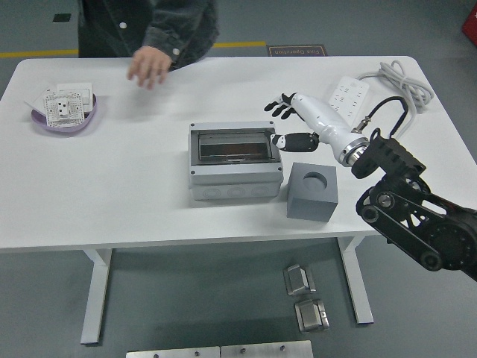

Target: Pick up the cylinder from the cube,place it in the box,flap close box

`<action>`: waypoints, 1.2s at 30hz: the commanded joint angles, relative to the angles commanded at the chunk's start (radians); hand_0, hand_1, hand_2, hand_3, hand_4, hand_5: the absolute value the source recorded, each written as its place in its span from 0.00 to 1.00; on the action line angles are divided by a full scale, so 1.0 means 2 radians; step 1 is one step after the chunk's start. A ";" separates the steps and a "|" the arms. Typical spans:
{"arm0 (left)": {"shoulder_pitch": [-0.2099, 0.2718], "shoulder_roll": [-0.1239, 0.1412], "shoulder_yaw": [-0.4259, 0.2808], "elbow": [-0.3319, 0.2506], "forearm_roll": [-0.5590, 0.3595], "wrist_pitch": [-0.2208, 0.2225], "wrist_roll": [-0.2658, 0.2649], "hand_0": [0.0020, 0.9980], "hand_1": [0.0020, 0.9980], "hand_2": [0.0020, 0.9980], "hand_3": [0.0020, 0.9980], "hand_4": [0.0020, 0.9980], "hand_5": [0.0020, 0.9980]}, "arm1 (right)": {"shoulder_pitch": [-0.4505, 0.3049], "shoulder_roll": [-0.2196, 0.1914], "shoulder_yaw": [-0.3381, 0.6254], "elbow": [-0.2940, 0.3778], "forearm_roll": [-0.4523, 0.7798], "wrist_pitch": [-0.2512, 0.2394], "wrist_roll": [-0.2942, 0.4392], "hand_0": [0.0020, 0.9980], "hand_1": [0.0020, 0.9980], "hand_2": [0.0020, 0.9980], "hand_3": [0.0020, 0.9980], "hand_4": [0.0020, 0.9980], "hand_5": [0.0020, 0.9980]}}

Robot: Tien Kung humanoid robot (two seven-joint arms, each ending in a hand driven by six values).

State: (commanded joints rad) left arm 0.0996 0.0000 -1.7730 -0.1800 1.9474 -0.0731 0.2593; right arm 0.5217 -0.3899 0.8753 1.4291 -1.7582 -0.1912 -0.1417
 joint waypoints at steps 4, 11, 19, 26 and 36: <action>0.001 0.000 0.002 0.000 -0.003 0.004 0.001 0.63 0.56 0.55 0.60 0.36 0.13 | -0.062 0.026 0.077 0.010 0.043 -0.046 0.053 0.68 0.59 0.65 0.69 0.69 0.29; 0.000 0.000 0.001 0.000 0.004 0.006 0.003 0.63 0.56 0.55 0.60 0.37 0.13 | -0.151 0.063 0.196 -0.047 0.137 -0.095 0.158 0.68 0.59 0.65 0.69 0.68 0.29; -0.001 0.000 -0.003 0.000 0.005 0.007 0.003 0.63 0.55 0.55 0.60 0.37 0.13 | -0.186 0.084 0.259 -0.093 0.254 -0.071 0.264 0.79 0.77 0.80 0.87 0.87 0.40; 0.003 0.000 -0.054 0.000 0.049 0.007 0.006 0.63 0.55 0.54 0.59 0.37 0.14 | -0.192 0.093 0.260 -0.098 0.329 -0.063 0.313 0.83 0.79 0.80 0.87 0.91 0.44; 0.010 0.009 -0.088 0.000 0.072 0.010 0.005 0.63 0.55 0.54 0.59 0.37 0.14 | -0.194 0.092 0.258 -0.096 0.344 -0.061 0.317 0.84 0.81 0.82 0.87 0.95 0.48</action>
State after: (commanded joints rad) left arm 0.1191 0.0172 -1.9491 -0.1800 2.0904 -0.0539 0.2691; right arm 0.1333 -0.2066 1.3915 1.2365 -1.0695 -0.3140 0.4927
